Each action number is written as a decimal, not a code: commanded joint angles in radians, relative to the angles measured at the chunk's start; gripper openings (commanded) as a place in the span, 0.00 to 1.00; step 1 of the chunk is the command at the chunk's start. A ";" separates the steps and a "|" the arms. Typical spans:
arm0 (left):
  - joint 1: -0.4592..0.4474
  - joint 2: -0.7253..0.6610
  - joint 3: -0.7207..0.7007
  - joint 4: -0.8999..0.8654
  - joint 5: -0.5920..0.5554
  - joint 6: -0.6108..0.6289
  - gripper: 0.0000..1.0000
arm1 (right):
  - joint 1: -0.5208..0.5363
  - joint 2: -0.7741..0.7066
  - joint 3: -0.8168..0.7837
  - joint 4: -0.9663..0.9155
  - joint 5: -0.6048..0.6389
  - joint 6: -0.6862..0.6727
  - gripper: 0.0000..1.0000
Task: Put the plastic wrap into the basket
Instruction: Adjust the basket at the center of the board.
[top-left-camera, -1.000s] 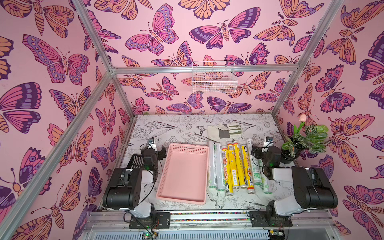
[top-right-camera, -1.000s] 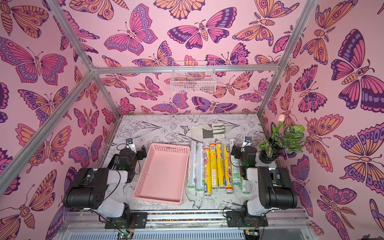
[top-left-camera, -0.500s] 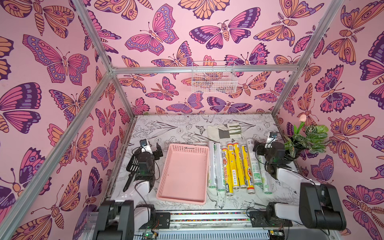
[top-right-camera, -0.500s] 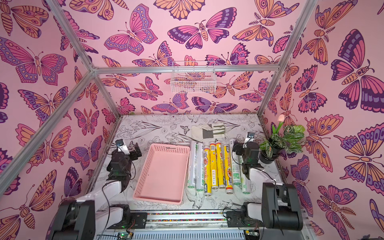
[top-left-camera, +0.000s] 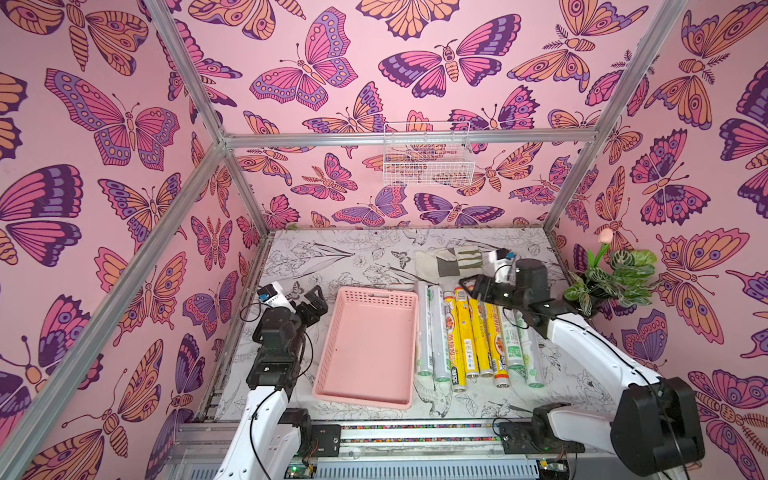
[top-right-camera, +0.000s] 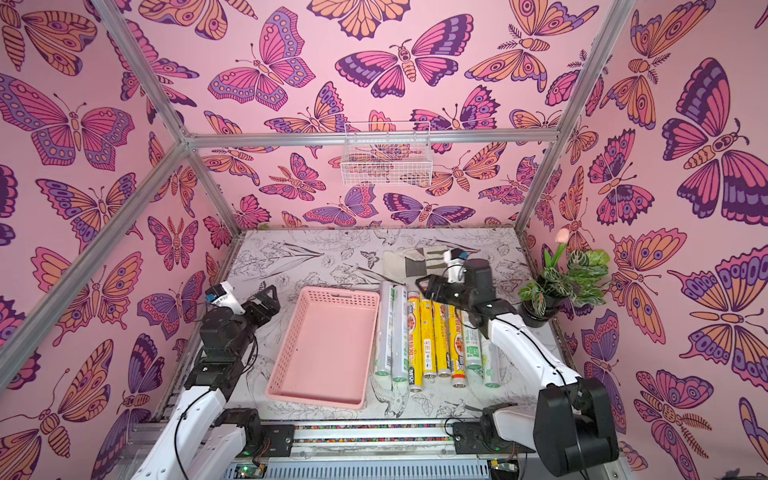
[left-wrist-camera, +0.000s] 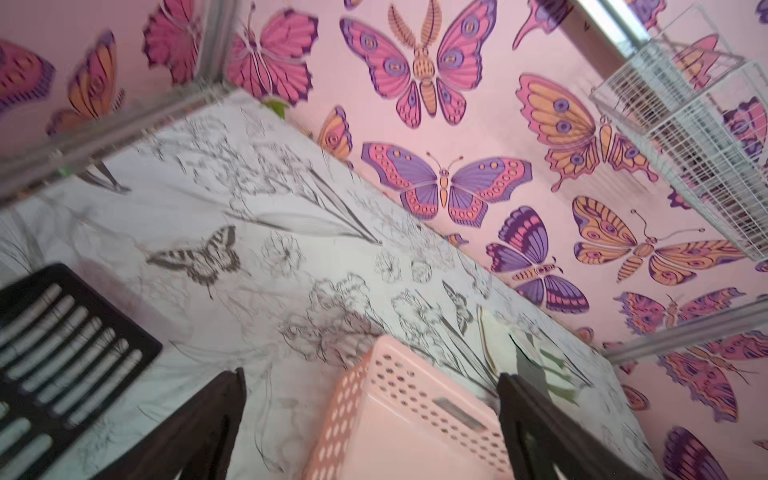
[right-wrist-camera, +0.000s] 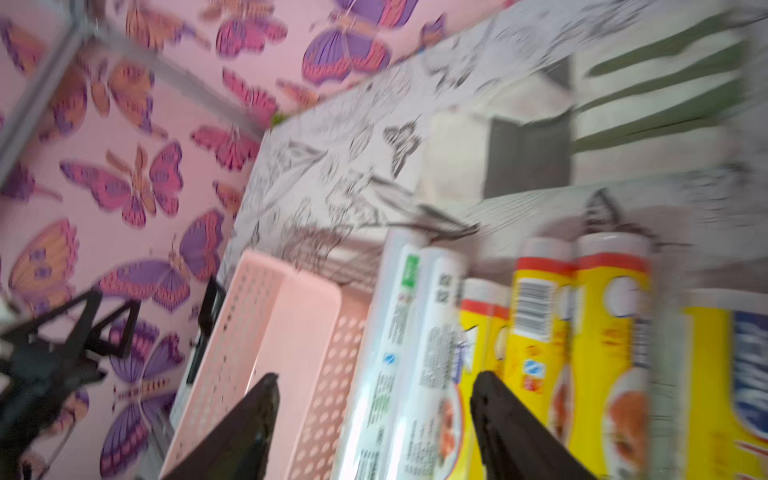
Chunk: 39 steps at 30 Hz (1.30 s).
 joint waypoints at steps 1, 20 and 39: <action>0.003 0.055 0.016 -0.193 0.223 -0.077 1.00 | 0.170 0.063 0.094 -0.227 0.114 -0.064 0.71; -0.006 0.302 0.058 -0.232 0.411 -0.121 1.00 | 0.417 0.479 0.363 -0.220 0.242 0.090 0.59; -0.010 0.409 0.152 -0.214 0.166 -0.124 1.00 | 0.363 0.577 0.663 -0.462 0.538 0.037 0.63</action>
